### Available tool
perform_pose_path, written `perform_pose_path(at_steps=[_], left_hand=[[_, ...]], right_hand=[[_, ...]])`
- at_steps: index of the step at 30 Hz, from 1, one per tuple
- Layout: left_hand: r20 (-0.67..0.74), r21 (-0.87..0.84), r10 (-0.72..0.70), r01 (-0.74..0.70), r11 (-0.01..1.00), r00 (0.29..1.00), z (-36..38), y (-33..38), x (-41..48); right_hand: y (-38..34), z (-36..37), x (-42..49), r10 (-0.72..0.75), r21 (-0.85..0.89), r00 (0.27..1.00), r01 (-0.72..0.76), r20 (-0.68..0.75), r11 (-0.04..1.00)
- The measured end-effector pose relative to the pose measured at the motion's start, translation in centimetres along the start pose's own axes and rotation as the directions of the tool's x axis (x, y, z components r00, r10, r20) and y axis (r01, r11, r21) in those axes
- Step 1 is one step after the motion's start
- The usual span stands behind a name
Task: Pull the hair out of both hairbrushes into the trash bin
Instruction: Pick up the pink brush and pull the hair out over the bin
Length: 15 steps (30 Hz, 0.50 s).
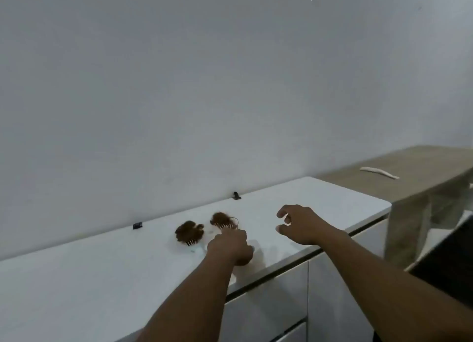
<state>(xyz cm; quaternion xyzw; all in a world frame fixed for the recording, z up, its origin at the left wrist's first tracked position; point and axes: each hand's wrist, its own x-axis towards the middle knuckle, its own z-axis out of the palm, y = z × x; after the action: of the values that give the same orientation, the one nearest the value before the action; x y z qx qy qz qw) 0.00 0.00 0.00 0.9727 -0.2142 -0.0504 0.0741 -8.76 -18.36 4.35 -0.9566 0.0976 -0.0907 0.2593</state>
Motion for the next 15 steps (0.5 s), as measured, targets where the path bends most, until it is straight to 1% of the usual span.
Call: perform_pose_path(at_steps=[2,3,6,9,13,15], left_hand=[[-0.011,0.049,-0.021,0.022,0.999,1.0,0.3,0.1,0.4],[-0.017,0.04,-0.032,0.032,0.999,0.999,0.6,0.1,0.7],[-0.036,-0.066,-0.054,0.051,0.997,0.998,0.8,-0.1,1.7],[-0.065,-0.188,-0.08,0.067,0.98,0.995,0.9,-0.7,2.4],[-0.113,-0.283,-0.077,0.042,0.958,0.991,0.5,-1.2,2.8],[-0.136,-0.369,-0.095,0.039,0.928,0.986,0.5,-1.4,2.8]], right_hand=[[0.2,0.5,0.7,0.011,0.0,1.0,-0.011,0.011,1.0],[0.4,0.9,1.3,0.018,0.001,0.999,-0.018,0.027,1.0],[0.7,2.2,2.9,0.05,0.015,0.996,-0.051,0.071,0.999],[0.8,3.4,4.8,0.05,0.033,0.995,-0.054,0.088,0.998],[0.5,4.2,6.2,0.042,0.031,0.993,-0.045,0.107,0.998],[0.4,4.1,6.5,0.04,0.025,0.993,-0.043,0.107,0.999]])
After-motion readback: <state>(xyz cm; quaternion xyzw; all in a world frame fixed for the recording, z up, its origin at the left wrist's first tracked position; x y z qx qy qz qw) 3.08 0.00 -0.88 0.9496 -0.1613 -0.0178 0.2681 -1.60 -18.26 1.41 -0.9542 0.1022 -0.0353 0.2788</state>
